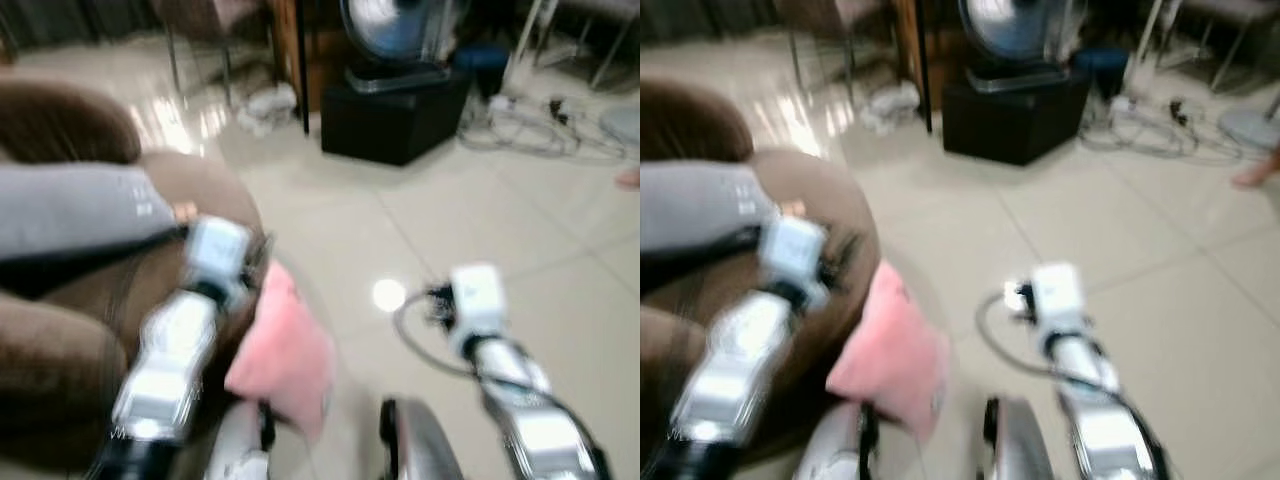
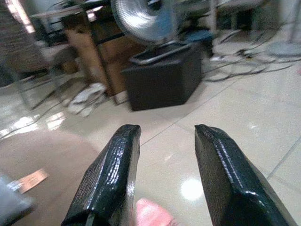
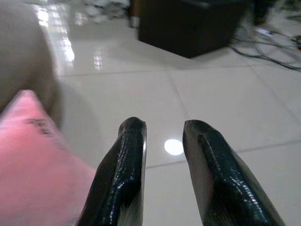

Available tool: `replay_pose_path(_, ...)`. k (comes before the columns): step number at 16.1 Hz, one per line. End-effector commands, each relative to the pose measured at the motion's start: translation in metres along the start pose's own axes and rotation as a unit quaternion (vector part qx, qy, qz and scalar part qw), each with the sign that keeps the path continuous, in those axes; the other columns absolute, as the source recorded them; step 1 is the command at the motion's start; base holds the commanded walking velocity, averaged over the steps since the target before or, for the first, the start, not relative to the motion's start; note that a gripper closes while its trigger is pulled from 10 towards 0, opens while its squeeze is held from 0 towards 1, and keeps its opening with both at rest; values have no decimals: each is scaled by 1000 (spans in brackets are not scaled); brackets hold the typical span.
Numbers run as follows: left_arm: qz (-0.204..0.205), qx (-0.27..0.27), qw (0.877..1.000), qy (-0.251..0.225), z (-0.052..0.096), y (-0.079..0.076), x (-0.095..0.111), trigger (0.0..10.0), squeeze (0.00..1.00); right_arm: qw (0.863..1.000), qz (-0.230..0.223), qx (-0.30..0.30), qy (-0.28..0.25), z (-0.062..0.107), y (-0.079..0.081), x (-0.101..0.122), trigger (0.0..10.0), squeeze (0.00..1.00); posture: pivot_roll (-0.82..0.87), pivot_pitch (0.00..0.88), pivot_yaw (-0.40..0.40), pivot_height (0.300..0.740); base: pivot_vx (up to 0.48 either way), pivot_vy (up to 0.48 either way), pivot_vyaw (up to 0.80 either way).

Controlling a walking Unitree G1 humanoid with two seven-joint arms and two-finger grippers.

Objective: Move the pillow to the sofa from floor

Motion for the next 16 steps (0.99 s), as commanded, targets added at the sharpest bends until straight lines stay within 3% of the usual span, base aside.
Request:
replay_pose_path(1, -6, 13, 1000, 15, 4, 13, -6, 10000, 0, 1000, 0, 17, -6, 0, 11, 3, 10000, 0, -20, 42, 39, 591, 0, 0, 0)
replay_pose_path(3, -11, -5, 999, 38, 3, 9, -19, 10000, 0, 1000, 2, 24, 1, 1, 15, -1, 10000, 0, -28, 34, 46, 586, 0, 0, 0)
replay_pose_path(7, 28, -29, 994, 106, -7, 1, -61, 10000, 0, 998, 16, 56, 1, 8, 23, -4, 10000, 0, -60, 41, 46, 551, 0, 0, 0)
replay_pose_path(9, 14, -47, 988, 148, -12, -7, -85, 10000, 0, 996, 41, 83, 14, 15, 31, -12, 10000, 0, -69, 85, 30, 531, 0, 0, 0)
replay_pose_path(10, 42, -49, 984, 166, -11, -12, -96, 10000, 0, 994, 42, 93, 25, 23, 35, -18, 10000, 0, -62, 109, 21, 516, 0, 0, 0)
replay_pose_path(13, 26, -44, 980, 194, -9, -11, -114, 10000, 0, 992, 41, 111, 37, 30, 44, -29, 10000, 0, -49, 150, 22, 506, 0, 0, 0)
replay_pose_path(14, 33, -32, 978, 203, -8, -2, -119, 10000, 1000, 990, 49, 130, 39, 36, 52, -30, 10000, 0, -64, 199, 40, 506, 0, 0, 0)
replay_pose_path(16, 18, -12, 978, 207, -10, 8, -121, 10000, 1000, 987, 62, 141, 36, 38, 56, -29, 10000, 0, -66, 213, 47, 506, 0, 0, 0)
Point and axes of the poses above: a point about 5 cm out from each wrist's last joint towards the gripper, its own z axis pointing back from the gripper into the wrist, its own x axis along the axis of the wrist's last joint, y = z × x, the point moved 5 cm from there along -z, pointing out of the wrist towards the gripper, and after that the axes turned 3 degrees about z, right-handed, at the moved point
